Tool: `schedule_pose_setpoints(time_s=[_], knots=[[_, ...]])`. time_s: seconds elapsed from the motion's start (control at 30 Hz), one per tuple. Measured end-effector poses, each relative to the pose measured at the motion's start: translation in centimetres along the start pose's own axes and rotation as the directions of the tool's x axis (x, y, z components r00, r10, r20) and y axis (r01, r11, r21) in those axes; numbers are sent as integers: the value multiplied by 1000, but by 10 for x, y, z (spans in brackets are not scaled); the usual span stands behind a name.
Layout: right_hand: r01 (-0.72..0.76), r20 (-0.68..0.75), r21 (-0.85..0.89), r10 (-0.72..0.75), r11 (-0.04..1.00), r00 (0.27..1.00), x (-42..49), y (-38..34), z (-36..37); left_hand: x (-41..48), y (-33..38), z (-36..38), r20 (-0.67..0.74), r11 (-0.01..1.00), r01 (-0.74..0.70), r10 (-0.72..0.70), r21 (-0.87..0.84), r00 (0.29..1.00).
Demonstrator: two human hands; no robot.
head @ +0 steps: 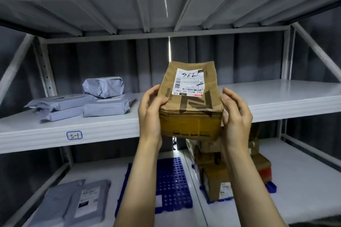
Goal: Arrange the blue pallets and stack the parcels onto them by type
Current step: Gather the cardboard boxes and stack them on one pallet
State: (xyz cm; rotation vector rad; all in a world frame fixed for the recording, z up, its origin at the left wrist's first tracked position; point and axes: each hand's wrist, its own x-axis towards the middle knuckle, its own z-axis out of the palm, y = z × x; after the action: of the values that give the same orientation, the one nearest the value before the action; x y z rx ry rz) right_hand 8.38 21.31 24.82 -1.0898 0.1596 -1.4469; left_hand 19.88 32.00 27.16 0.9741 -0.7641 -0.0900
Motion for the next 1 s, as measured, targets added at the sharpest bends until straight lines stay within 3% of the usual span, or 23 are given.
schedule_pose_setpoints(time_s=[0.2, 0.4, 0.57, 0.77, 0.9, 1.0], knots=[[-117, 35, 52, 115, 992, 993, -28, 15, -56, -52, -29, 8, 85, 993, 14, -4, -119, 996], [-305, 67, 219, 297, 927, 952, -56, 42, -110, -109, -67, 4, 181, 998, -7, 18, -65, 983], [-392, 74, 197, 385, 899, 920, -78, 64, -155, -146, -105, -3, 275, 978, 208, -205, 18, 939], [-577, 36, 101, 577, 811, 816, -98, 86, -192, -171, -145, -8, 205, 851, 506, -524, 139, 826], [-673, 45, -14, 673, 739, 738, -105, 94, -212, -177, -166, -10, 139, 764, 610, -641, 211, 755], [-688, -24, -109, 690, 717, 723, -104, 99, -226, -175, -172, -10, 147, 731, 627, -674, 268, 724]])
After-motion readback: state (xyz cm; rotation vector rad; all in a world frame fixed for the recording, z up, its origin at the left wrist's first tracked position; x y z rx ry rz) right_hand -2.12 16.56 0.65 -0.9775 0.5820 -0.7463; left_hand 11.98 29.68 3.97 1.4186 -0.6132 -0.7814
